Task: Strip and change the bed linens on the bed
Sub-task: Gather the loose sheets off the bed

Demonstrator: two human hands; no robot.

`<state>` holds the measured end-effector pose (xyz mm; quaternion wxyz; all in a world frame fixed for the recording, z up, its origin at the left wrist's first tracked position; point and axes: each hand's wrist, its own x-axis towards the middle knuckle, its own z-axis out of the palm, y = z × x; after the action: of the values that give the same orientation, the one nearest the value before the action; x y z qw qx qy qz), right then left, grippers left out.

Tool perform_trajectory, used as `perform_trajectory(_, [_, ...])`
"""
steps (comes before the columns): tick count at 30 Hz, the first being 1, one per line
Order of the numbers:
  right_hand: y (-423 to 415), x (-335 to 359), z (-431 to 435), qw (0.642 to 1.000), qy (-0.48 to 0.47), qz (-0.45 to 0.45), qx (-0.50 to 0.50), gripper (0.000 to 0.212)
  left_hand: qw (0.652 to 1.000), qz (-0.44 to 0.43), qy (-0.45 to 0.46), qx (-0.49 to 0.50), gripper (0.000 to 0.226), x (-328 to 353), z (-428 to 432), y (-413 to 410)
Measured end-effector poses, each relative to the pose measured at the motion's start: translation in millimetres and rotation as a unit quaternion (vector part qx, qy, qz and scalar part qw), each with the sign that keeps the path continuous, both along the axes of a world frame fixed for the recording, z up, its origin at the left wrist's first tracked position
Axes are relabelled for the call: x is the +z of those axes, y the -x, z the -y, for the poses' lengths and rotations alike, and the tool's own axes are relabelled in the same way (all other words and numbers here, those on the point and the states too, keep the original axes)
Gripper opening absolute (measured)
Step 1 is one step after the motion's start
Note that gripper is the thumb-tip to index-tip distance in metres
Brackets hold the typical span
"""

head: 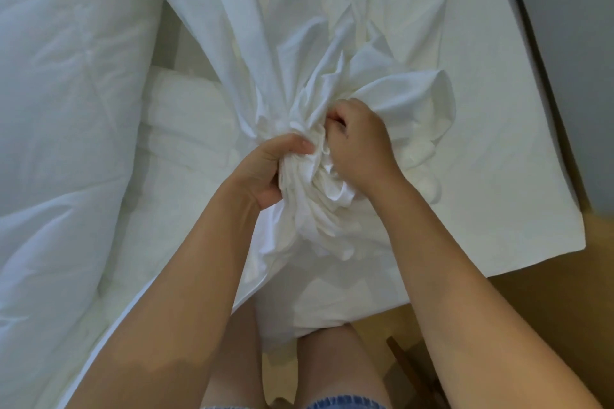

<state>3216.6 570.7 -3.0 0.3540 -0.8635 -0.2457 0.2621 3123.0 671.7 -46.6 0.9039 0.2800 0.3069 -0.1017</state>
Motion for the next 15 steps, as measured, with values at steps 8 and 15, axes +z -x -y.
perform_trajectory(8, [5.3, 8.7, 8.1, 0.978, -0.065, -0.140, 0.137, 0.018, 0.997, -0.009, 0.075, -0.028, 0.026, 0.8, -6.7, -9.0])
perform_trajectory(15, [11.0, 1.5, 27.8, 0.966, -0.181, -0.091, -0.162, 0.016, 0.995, -0.085, 0.040, 0.021, 0.022, 7.3, 2.5, -12.4])
